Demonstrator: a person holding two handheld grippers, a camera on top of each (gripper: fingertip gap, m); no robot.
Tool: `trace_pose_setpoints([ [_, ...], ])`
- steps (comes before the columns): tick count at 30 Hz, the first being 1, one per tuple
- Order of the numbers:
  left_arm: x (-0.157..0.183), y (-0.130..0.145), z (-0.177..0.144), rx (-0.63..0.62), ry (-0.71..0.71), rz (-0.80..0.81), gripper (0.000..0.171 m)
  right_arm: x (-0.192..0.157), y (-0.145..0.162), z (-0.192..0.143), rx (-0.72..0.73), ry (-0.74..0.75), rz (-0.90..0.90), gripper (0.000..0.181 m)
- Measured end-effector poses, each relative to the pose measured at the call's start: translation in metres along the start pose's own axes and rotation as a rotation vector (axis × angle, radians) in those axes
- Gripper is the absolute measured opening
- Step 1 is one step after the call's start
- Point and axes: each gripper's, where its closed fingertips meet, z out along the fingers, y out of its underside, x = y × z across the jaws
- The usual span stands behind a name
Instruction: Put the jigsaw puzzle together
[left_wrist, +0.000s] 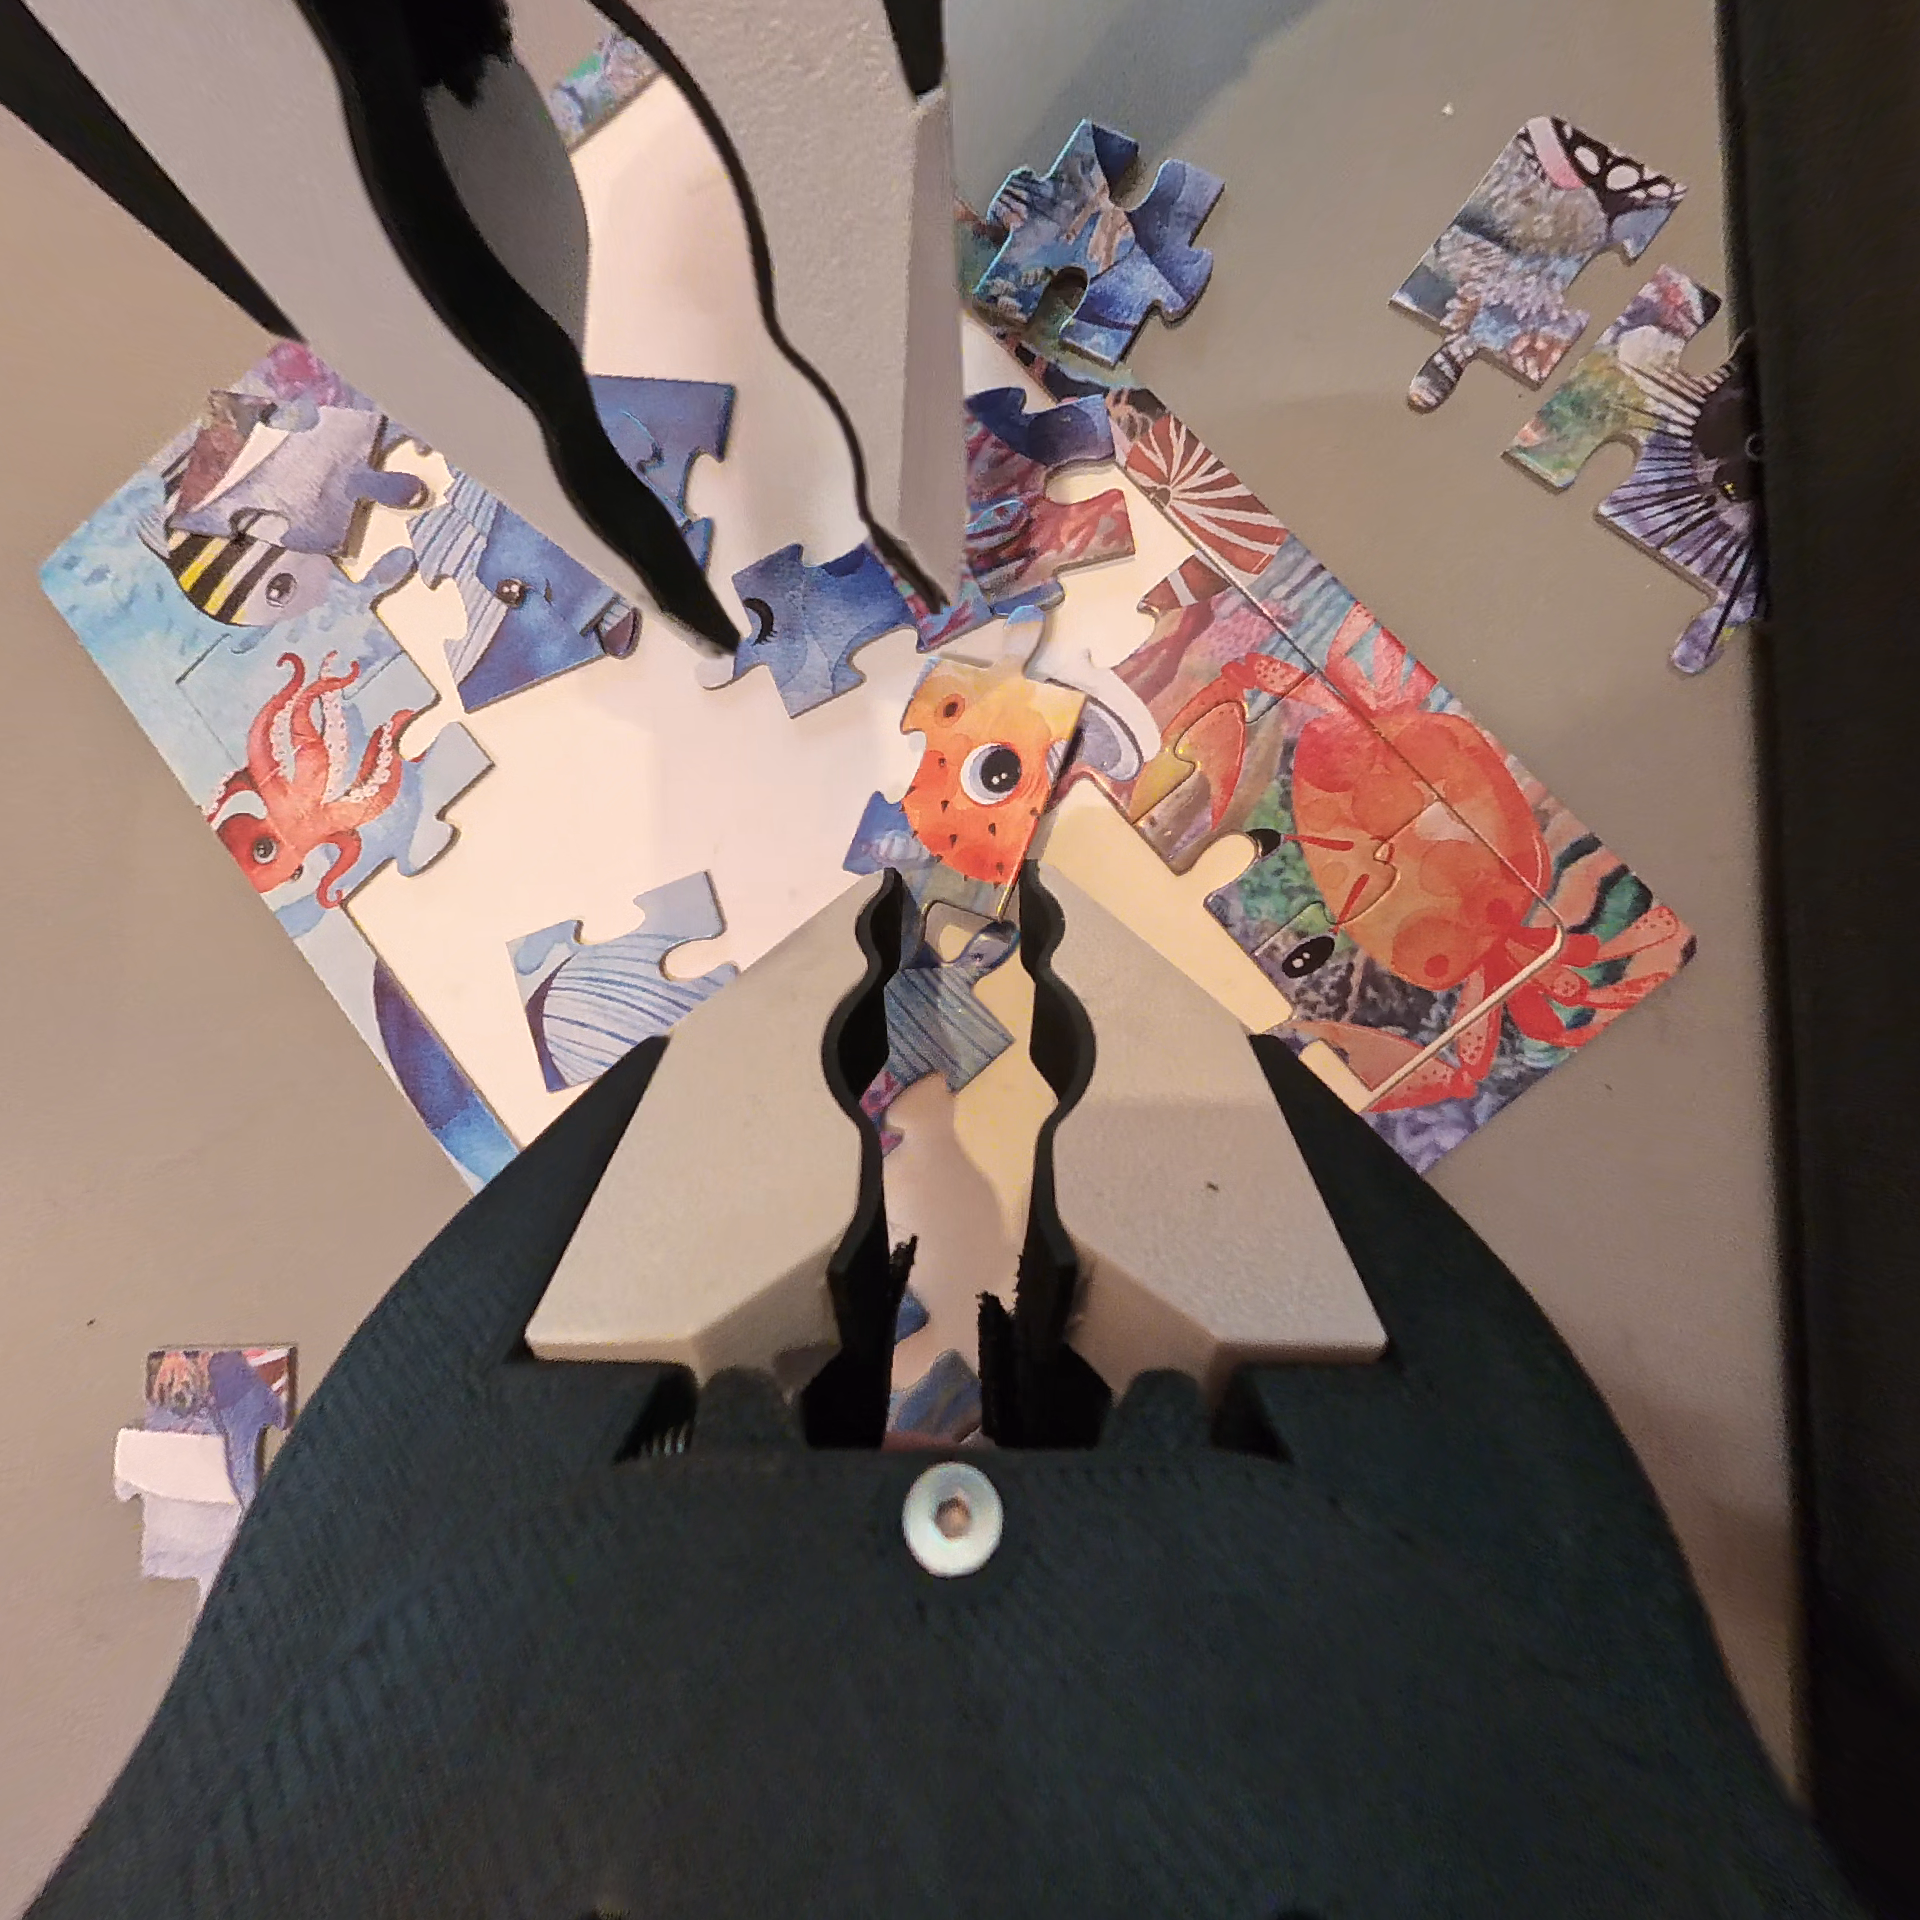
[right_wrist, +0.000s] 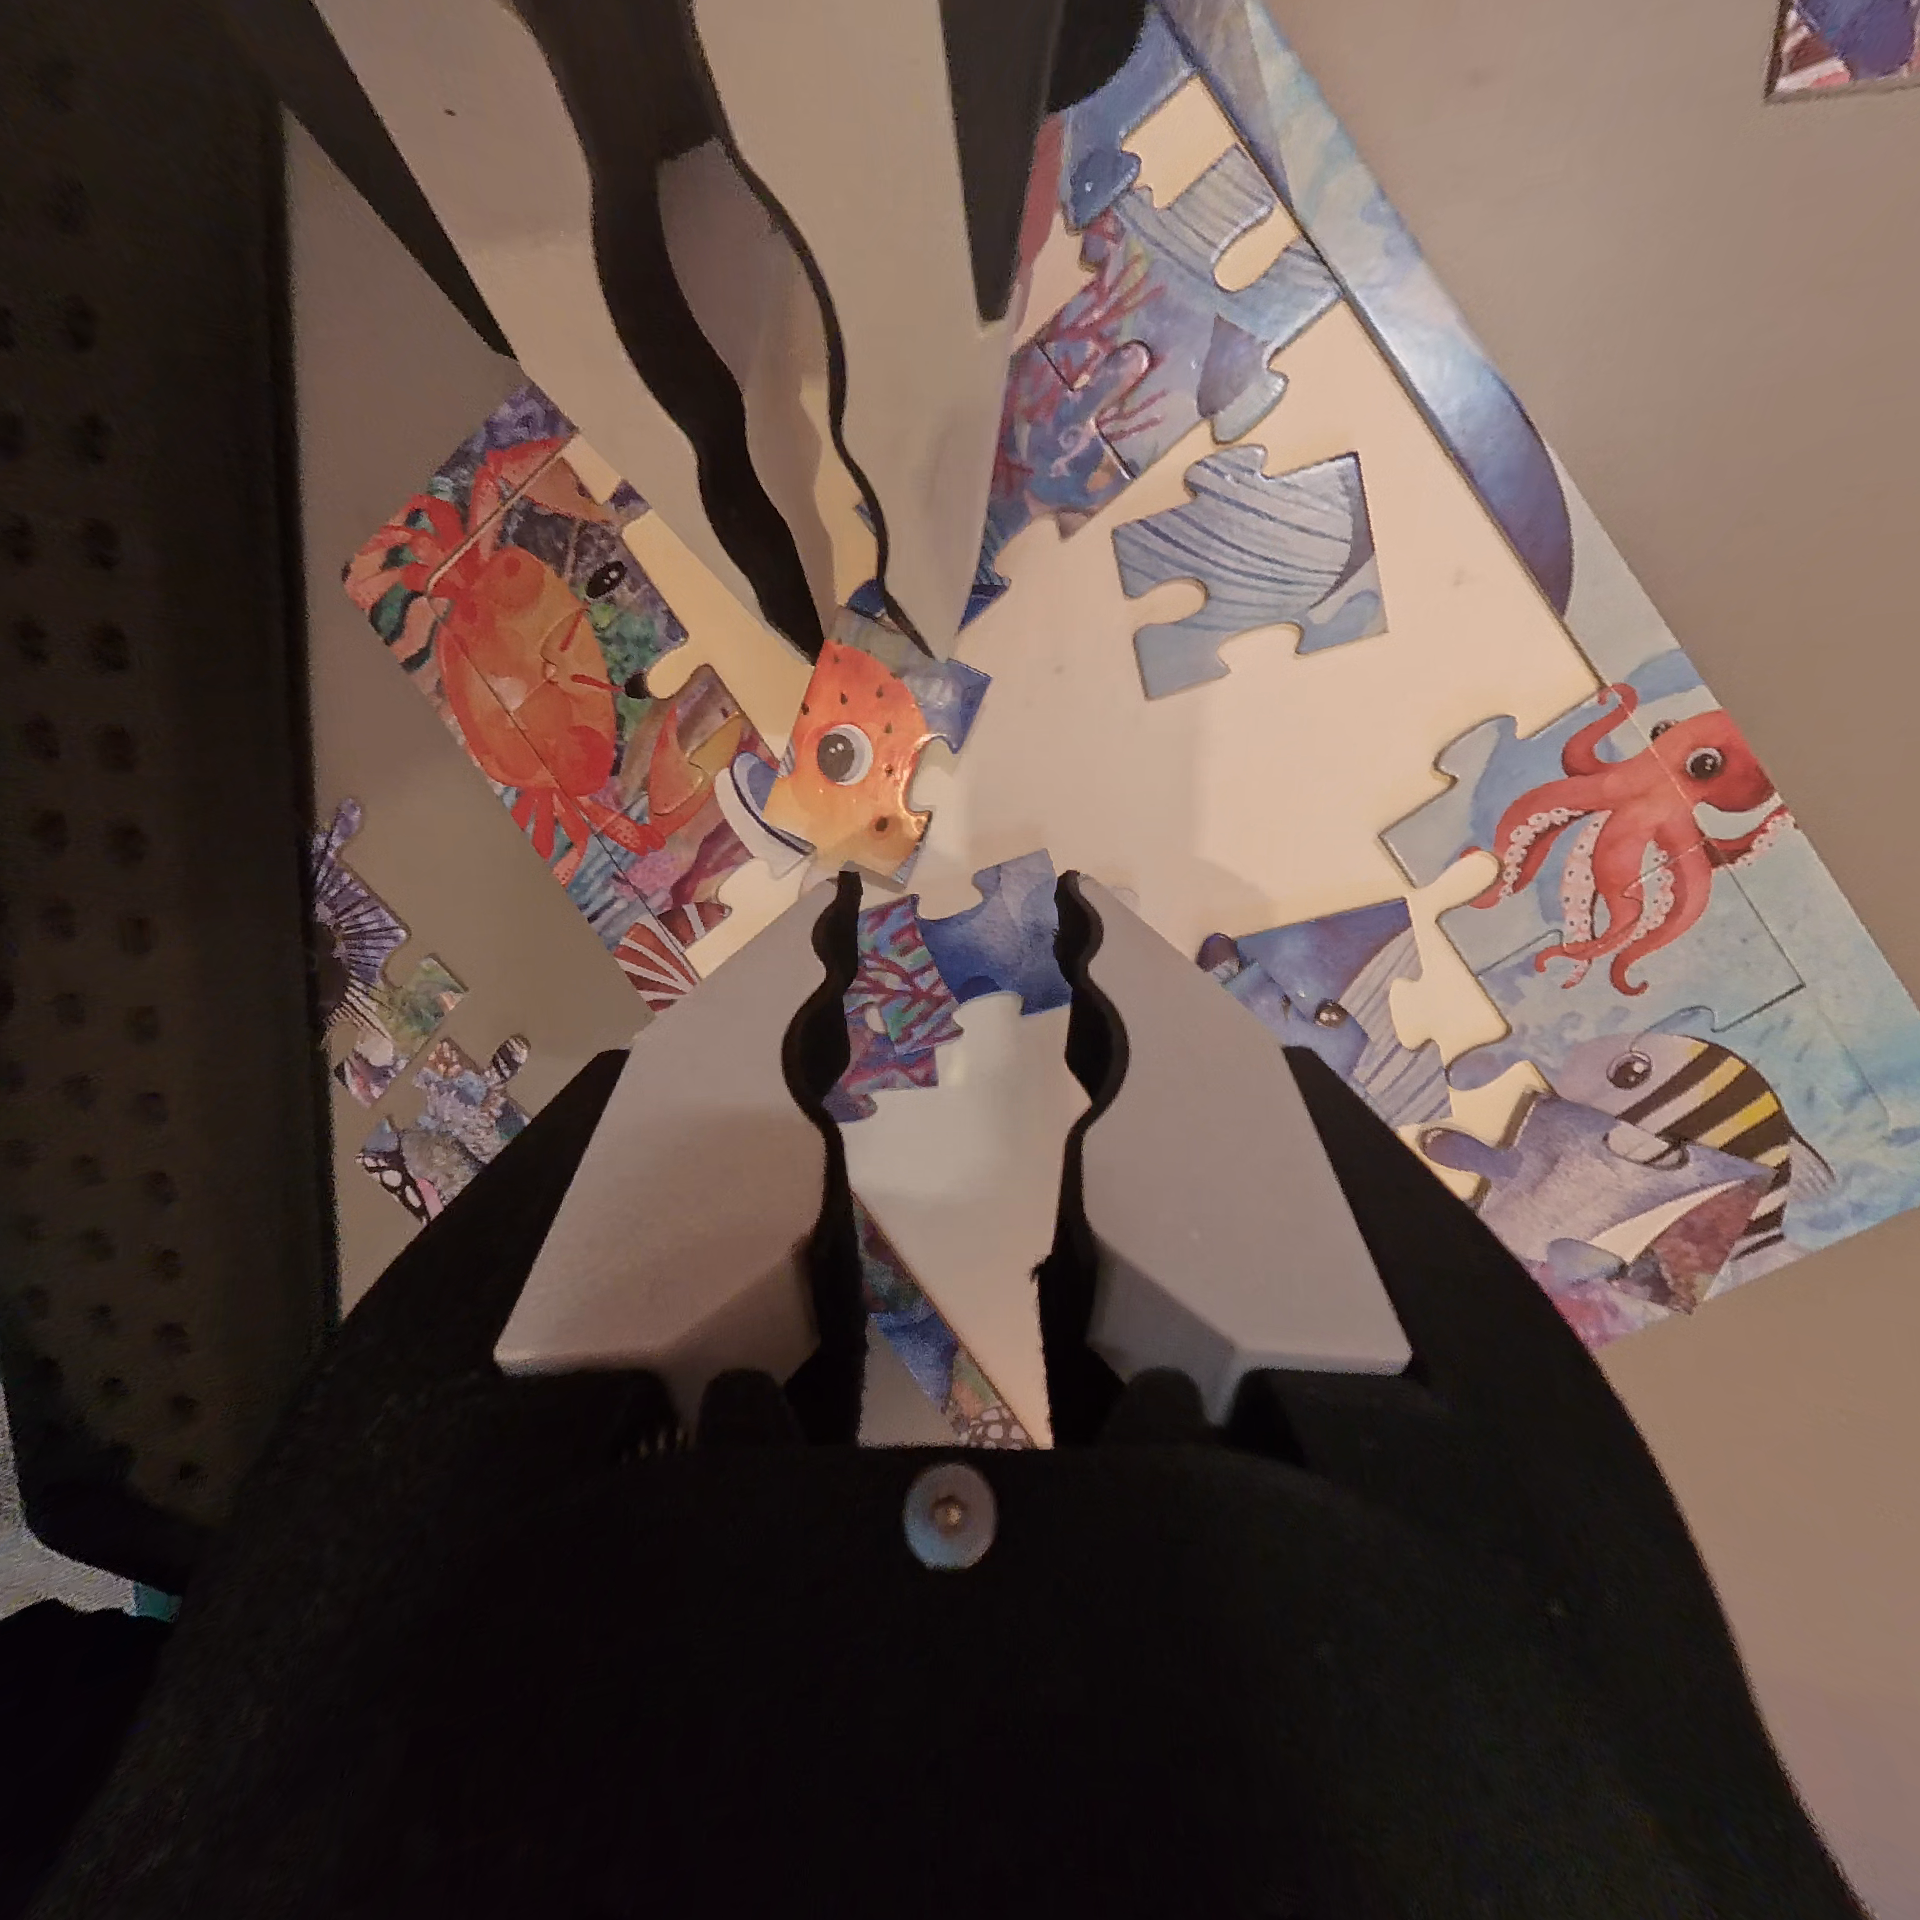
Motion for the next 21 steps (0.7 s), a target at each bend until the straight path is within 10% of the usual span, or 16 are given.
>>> trace_pose_setpoints([
  [21,0.001,-0.018,-0.045,0.008,-0.150,0.170,0.021,-0.039,-0.035,-0.007,0.238,-0.357,0.069,0.020],
])
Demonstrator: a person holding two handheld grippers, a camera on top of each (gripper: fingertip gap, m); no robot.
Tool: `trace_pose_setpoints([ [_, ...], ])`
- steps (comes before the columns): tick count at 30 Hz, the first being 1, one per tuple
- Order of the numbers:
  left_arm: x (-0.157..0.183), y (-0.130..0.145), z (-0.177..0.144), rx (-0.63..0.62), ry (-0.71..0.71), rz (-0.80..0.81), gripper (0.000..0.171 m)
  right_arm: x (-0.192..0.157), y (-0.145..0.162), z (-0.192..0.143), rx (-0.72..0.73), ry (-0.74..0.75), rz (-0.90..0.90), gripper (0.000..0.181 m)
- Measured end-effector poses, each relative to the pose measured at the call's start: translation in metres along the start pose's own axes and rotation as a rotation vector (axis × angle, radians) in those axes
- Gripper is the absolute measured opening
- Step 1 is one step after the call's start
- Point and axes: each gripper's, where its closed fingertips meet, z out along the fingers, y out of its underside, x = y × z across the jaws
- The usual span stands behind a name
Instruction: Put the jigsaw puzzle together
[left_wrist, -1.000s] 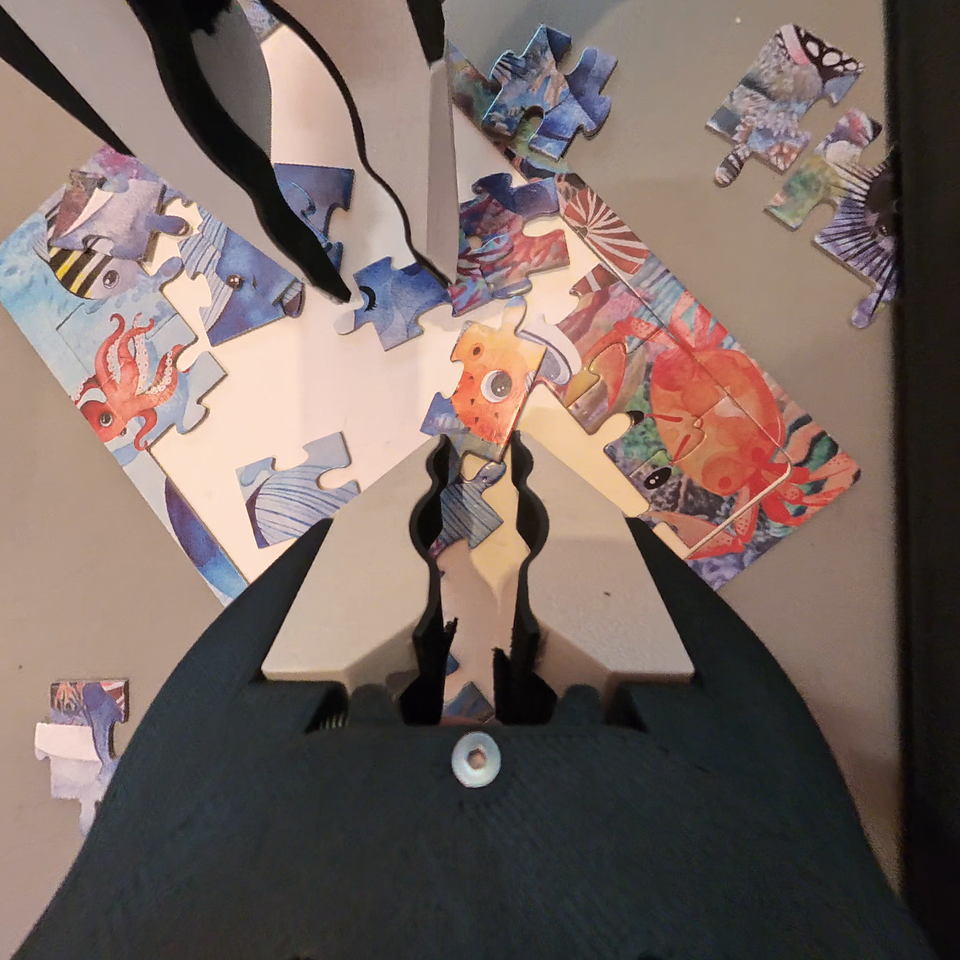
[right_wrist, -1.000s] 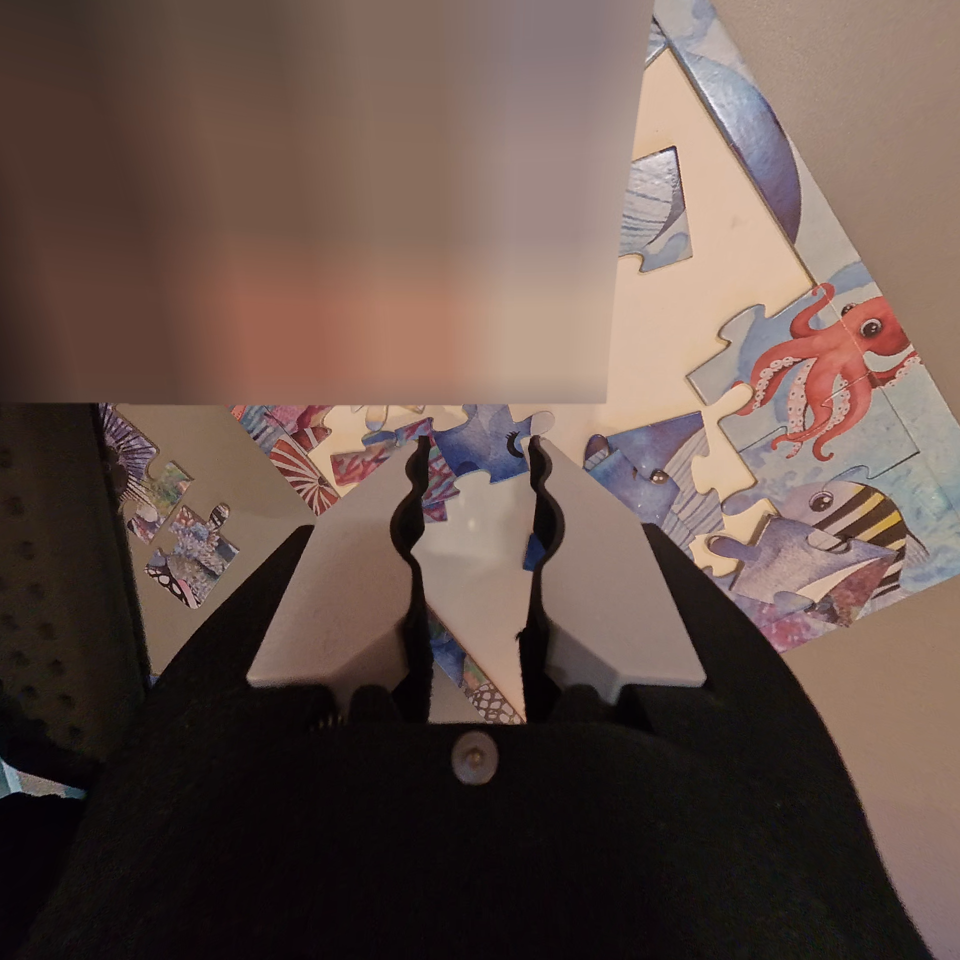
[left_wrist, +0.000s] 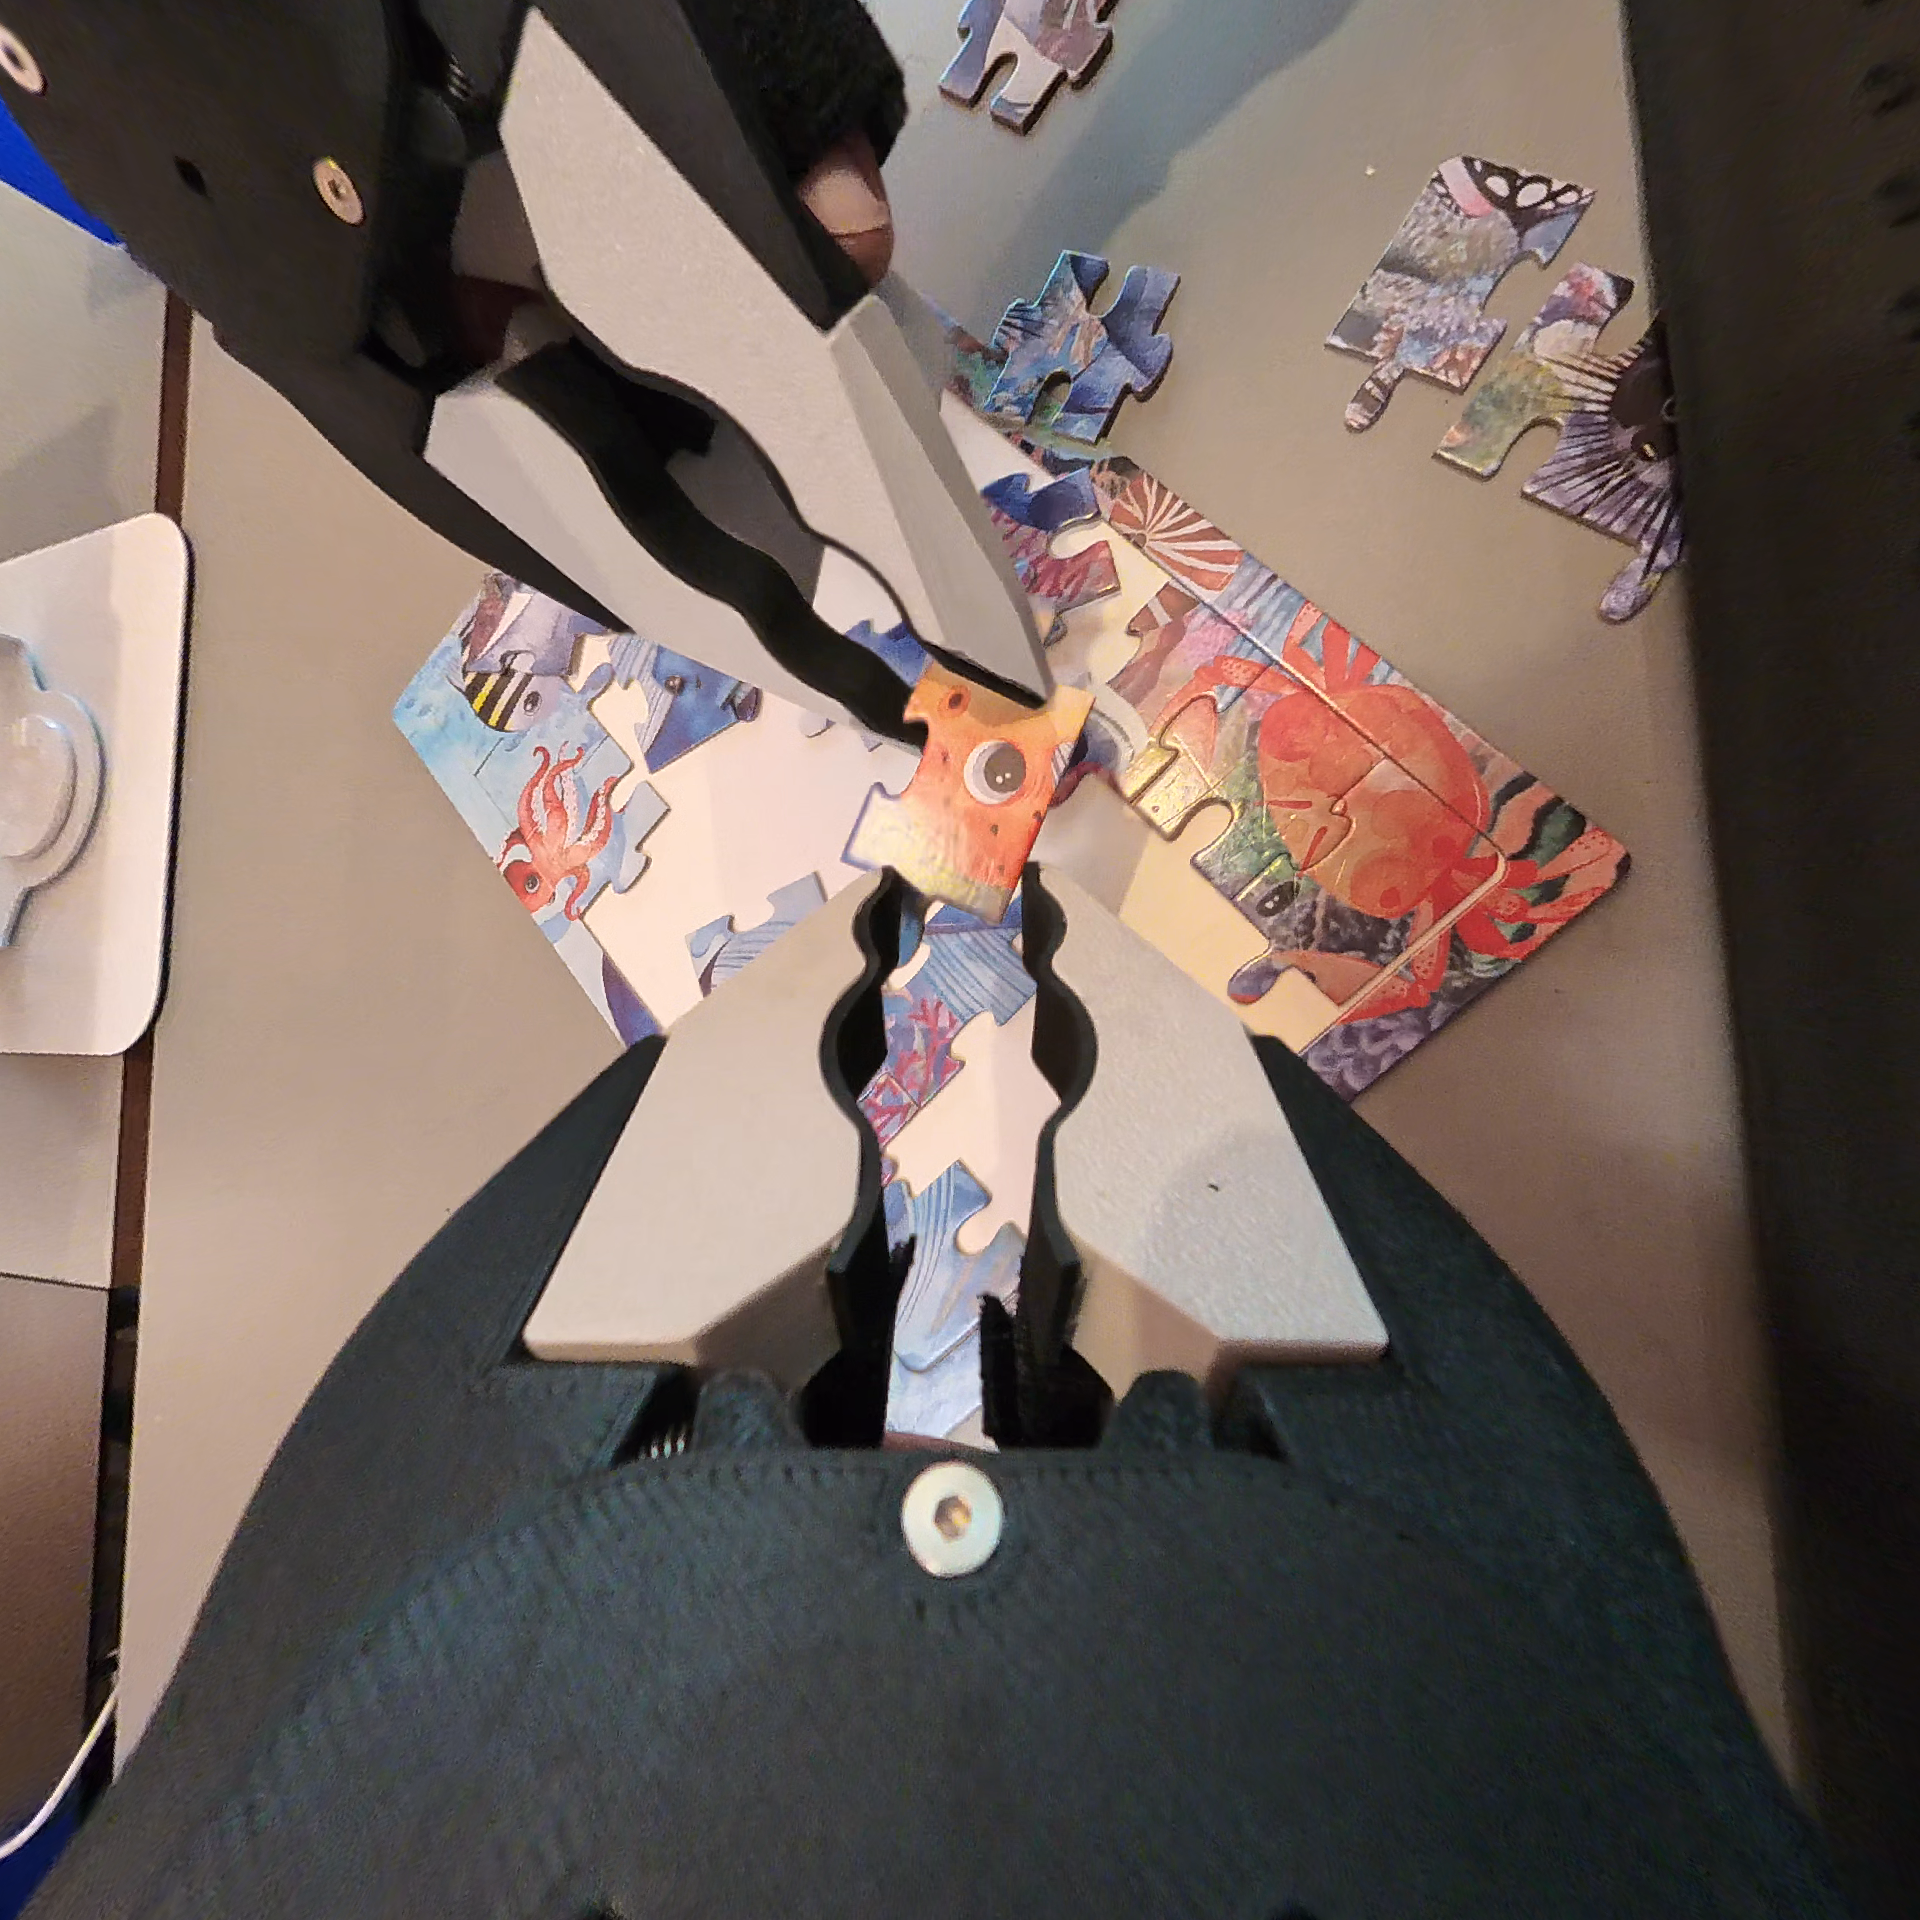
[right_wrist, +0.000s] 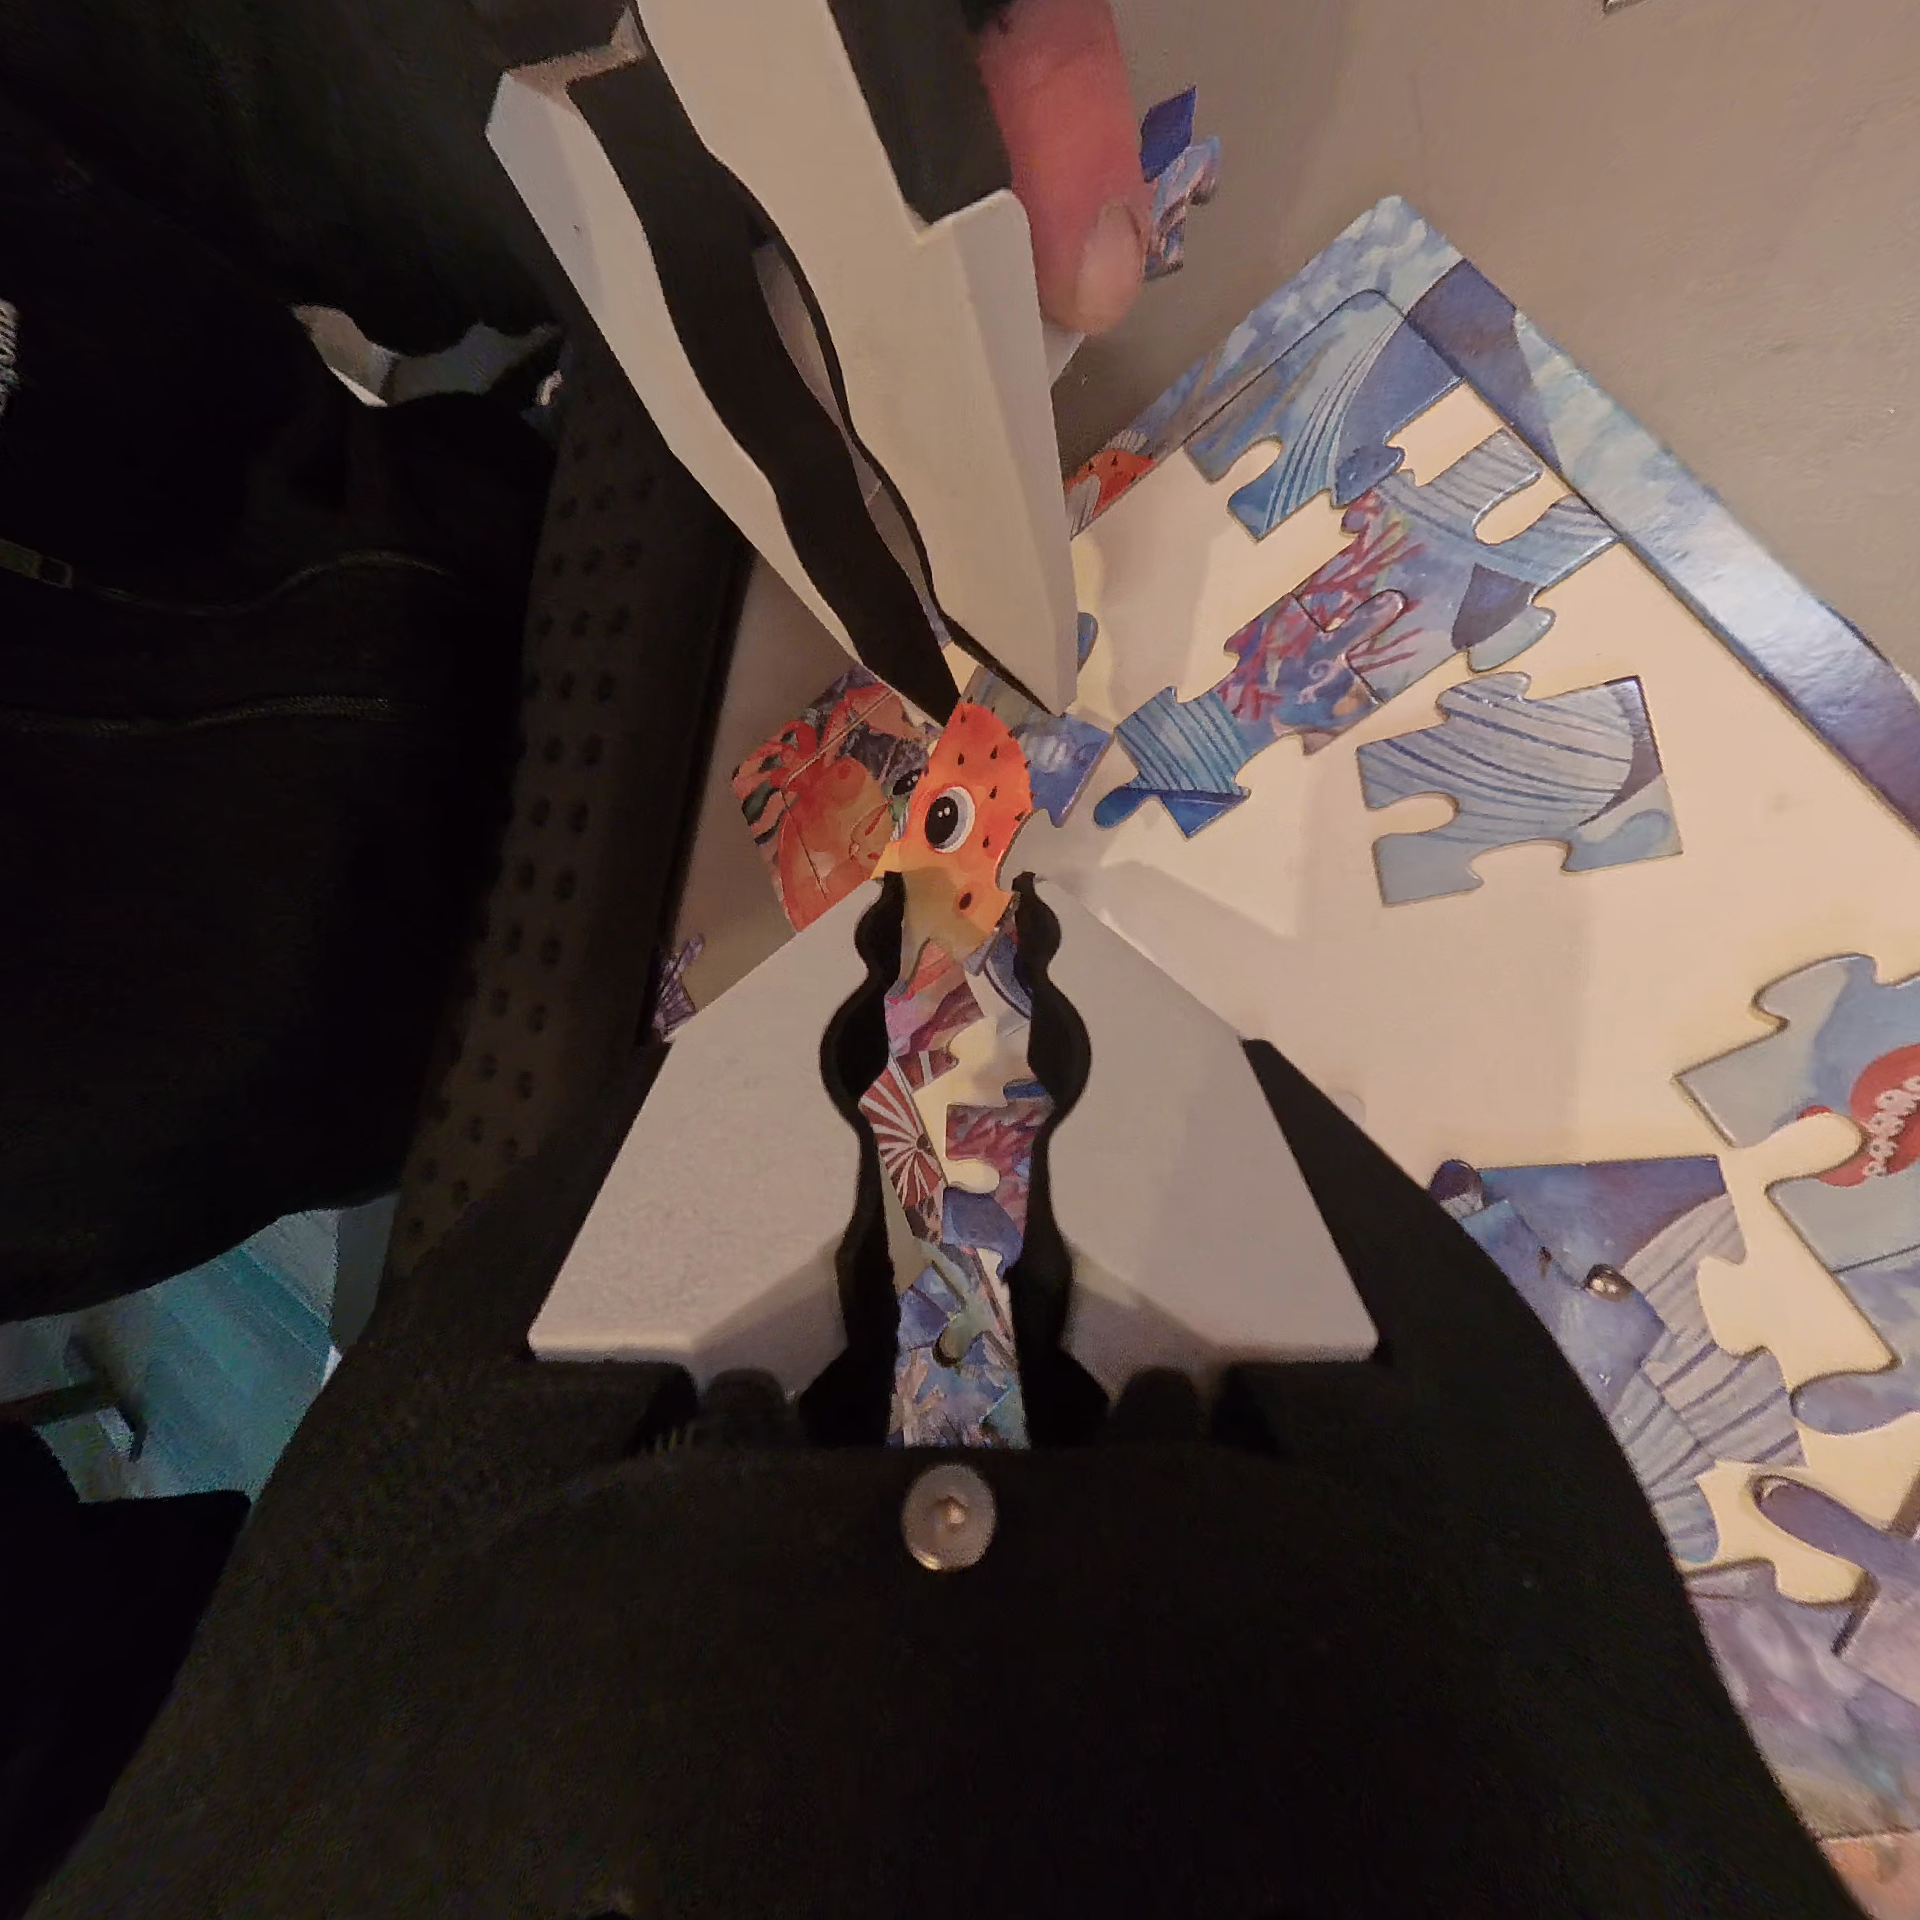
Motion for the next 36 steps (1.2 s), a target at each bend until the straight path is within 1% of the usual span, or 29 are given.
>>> trace_pose_setpoints([
  [2,-0.002,0.002,0.000,-0.001,-0.004,-0.008,0.022,-0.001,-0.006,-0.003,0.040,-0.021,0.014,0.016],
  [3,-0.003,0.002,-0.001,0.003,-0.011,-0.011,0.012,-0.001,-0.008,-0.005,0.060,-0.027,0.012,0.004],
  [4,-0.004,0.002,-0.002,0.006,-0.015,-0.012,0.014,0.001,-0.010,-0.006,0.074,-0.021,0.018,0.001],
  [8,-0.007,0.005,-0.006,0.005,-0.023,-0.027,0.018,0.004,-0.013,-0.005,0.096,-0.018,0.023,0.000],
  [13,-0.016,0.011,-0.014,0.030,-0.039,-0.094,0.028,0.007,-0.021,-0.006,0.135,-0.012,0.031,0.000],
  [14,-0.017,0.013,-0.015,0.036,-0.033,-0.125,0.033,0.008,-0.023,-0.007,0.149,-0.012,0.032,0.000],
  [15,-0.019,0.015,-0.016,0.040,-0.020,-0.165,0.042,0.009,-0.024,-0.008,0.162,-0.014,0.035,0.000],
  [16,-0.018,0.018,-0.015,0.046,0.005,-0.206,0.046,0.009,-0.026,-0.009,0.173,-0.016,0.035,0.000],
  [17,-0.016,0.020,-0.013,0.058,0.036,-0.238,0.047,0.009,-0.028,-0.011,0.185,-0.012,0.033,0.000],
  [20,-0.017,0.016,-0.010,0.118,0.081,-0.294,0.036,0.010,-0.030,-0.013,0.198,-0.003,0.027,0.000],
  [21,-0.017,0.012,-0.011,0.148,0.094,-0.307,0.028,0.010,-0.030,-0.013,0.200,0.000,0.025,0.000],
  [22,-0.018,0.010,-0.012,0.169,0.102,-0.318,0.026,0.010,-0.031,-0.014,0.204,-0.001,0.026,0.000],
  [24,-0.019,0.009,-0.015,0.193,0.115,-0.329,0.015,0.012,-0.031,-0.016,0.214,0.007,0.030,0.000],
  [25,-0.019,0.007,-0.016,0.208,0.116,-0.326,0.012,0.013,-0.032,-0.017,0.218,0.010,0.031,0.000],
  [27,-0.019,0.006,-0.018,0.219,0.125,-0.322,0.008,0.013,-0.032,-0.017,0.220,0.011,0.031,0.000],
  [31,-0.016,0.007,-0.017,0.218,0.144,-0.325,0.006,0.012,-0.029,-0.014,0.197,0.008,0.031,0.001],
  [36,-0.014,0.007,-0.020,0.244,0.192,-0.366,0.008,0.009,-0.023,-0.004,0.156,-0.014,0.032,0.000],
])
